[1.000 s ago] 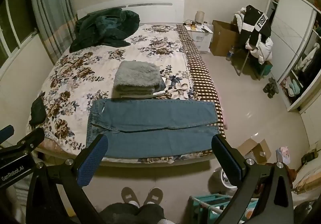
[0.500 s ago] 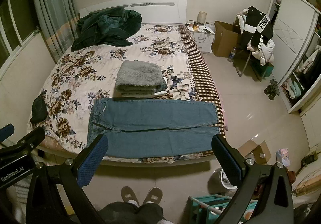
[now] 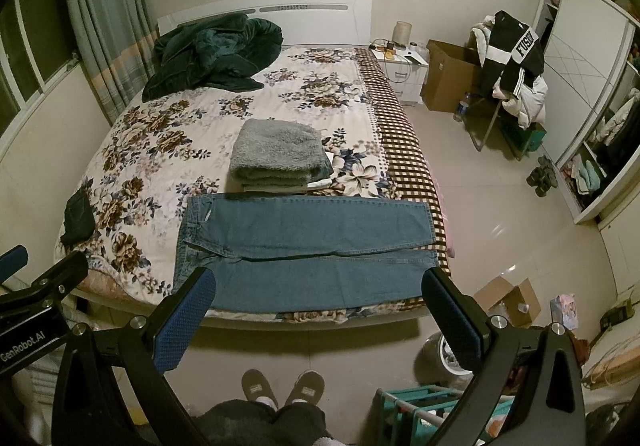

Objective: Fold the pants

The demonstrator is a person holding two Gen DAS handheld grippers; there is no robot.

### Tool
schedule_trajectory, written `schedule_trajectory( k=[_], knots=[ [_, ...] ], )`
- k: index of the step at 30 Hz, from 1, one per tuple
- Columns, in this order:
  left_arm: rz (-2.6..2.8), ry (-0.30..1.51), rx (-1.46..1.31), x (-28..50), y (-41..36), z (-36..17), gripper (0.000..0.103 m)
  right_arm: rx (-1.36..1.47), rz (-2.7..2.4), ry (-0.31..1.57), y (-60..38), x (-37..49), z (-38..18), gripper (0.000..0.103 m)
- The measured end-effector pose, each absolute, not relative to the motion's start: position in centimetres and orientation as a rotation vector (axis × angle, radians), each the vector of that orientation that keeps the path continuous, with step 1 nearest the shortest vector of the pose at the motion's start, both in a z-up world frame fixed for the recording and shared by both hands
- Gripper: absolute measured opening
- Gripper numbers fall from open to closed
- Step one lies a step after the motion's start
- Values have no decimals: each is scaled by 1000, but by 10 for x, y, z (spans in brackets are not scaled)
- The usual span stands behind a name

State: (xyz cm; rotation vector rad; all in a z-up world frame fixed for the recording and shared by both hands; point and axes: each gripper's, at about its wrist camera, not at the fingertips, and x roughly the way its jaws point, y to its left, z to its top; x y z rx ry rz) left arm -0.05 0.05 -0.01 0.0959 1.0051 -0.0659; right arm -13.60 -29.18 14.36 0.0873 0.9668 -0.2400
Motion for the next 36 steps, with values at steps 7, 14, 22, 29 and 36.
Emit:
schedule_trajectory(
  k=[7,14,22,29,36],
  knots=[
    [-65,1004,95,-1,1,0,103,87,-241,967,-293,-136,144,103],
    [-66,1004,94,-1,1,0,103,86,-241,965,-292,-136,145,103],
    [-68,1005,94,-1,1,0,103,86,-240,965,-284,-131,143,103],
    [-67,1003,93,-1,1,0,103,85,-239,964,-282,-129,144,103],
    [-68,1003,92,-1,1,0,103,87,-240,964,-282,-129,144,103]
  ],
)
